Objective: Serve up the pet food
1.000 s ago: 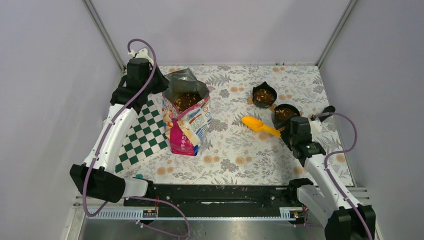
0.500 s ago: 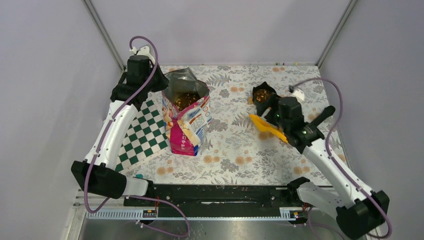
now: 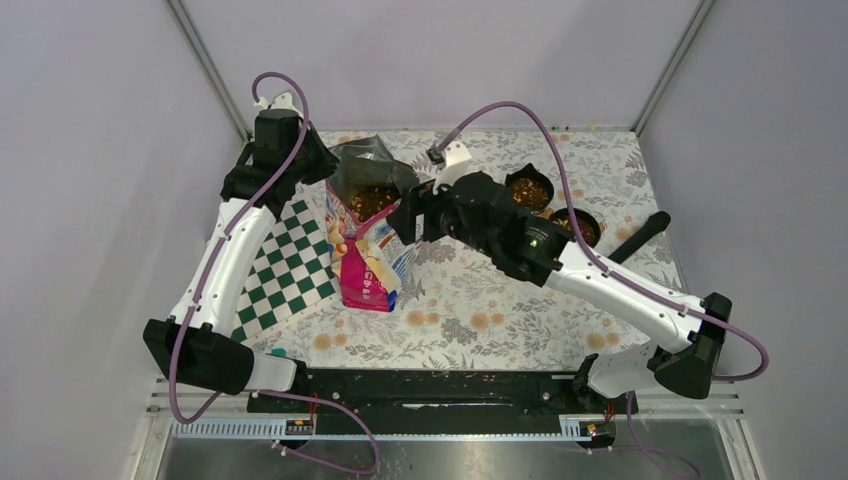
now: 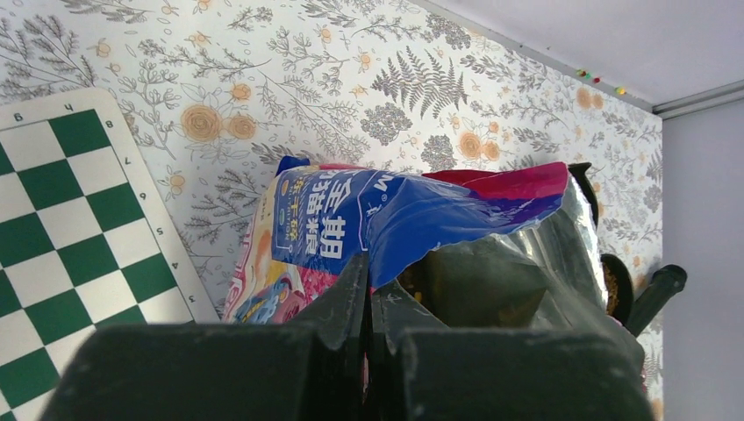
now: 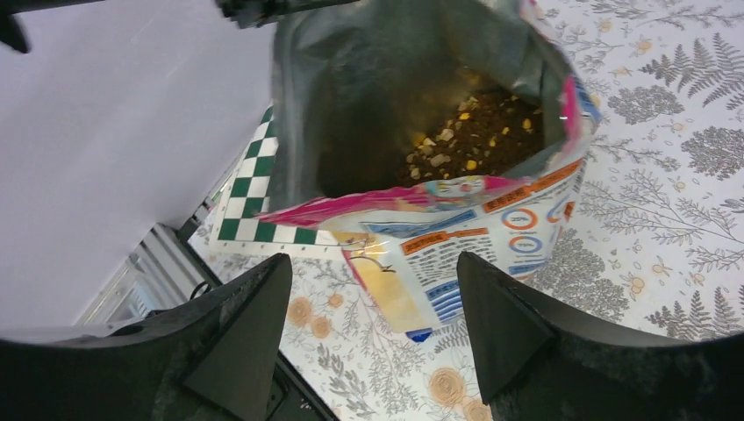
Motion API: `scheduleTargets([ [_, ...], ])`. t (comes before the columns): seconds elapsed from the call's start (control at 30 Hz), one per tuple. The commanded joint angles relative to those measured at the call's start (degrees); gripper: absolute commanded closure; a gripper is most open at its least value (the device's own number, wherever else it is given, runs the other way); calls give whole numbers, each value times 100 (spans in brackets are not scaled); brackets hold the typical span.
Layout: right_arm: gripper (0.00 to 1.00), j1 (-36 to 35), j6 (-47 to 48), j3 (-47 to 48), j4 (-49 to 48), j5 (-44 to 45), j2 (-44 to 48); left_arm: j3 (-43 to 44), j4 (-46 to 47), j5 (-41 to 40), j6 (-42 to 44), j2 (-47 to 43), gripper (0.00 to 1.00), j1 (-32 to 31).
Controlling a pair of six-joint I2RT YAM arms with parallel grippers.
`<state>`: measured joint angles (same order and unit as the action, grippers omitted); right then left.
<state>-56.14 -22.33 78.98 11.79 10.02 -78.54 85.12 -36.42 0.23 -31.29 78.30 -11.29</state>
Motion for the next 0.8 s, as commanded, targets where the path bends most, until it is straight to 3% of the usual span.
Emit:
scheduleTargets([
  [0.0,26,-413,99,684,557,652,-93,414,595,118,-502,-104,100,66],
  [0.17,30,-912,-201,1218,903,1209,-308,430,593,190,-541,-197,100,65],
  [0.5,24,-1405,-763,3139,2592,1852,-1872,370,675,233,-532,-350,100,65],
  [0.77,29,-1454,-1079,3746,2711,2326,-2588,94,862,263,-617,-418,100,98],
])
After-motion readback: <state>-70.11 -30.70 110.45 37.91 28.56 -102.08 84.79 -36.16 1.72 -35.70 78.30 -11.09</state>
